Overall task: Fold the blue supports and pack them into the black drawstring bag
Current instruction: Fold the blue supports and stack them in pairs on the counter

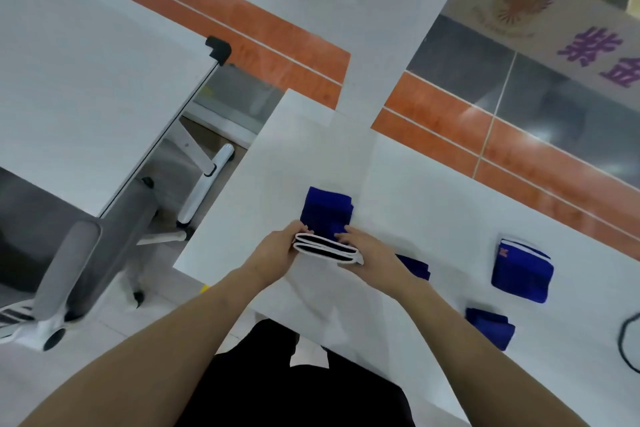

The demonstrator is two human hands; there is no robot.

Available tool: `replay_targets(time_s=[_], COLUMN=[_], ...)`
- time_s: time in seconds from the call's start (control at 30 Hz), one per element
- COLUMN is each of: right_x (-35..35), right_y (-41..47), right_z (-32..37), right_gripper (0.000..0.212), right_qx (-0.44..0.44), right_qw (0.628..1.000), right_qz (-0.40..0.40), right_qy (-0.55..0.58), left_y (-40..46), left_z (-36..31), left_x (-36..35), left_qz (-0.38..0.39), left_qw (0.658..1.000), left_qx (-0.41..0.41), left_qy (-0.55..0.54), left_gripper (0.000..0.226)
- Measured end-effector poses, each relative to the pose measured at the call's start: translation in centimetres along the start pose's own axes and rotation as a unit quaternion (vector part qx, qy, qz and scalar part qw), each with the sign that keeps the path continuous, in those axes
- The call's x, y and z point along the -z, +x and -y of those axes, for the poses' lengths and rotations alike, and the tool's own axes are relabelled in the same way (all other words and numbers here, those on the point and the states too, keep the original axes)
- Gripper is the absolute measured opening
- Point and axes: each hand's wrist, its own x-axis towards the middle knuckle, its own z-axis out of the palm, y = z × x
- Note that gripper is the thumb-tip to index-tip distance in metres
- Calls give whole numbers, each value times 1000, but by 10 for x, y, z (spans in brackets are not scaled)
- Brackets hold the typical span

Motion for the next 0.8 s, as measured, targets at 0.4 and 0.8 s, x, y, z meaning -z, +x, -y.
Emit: replay_targets(time_s=[0.4,0.8], right_x=[6,3], right_y=[46,58], right_z=[17,19], right_gripper=[18,57], right_qx=[-218,-231], right_qw=[941,943], right_qz=[-167,-233], right_qy=[197,45], left_y=[40,55], left_z=[-26,-30], left_x=[-5,-16], left_qz=[-108,-176], left_qw=[983,958], left_qx=[70,70], left_qy=[-133,214], left_gripper=[44,73])
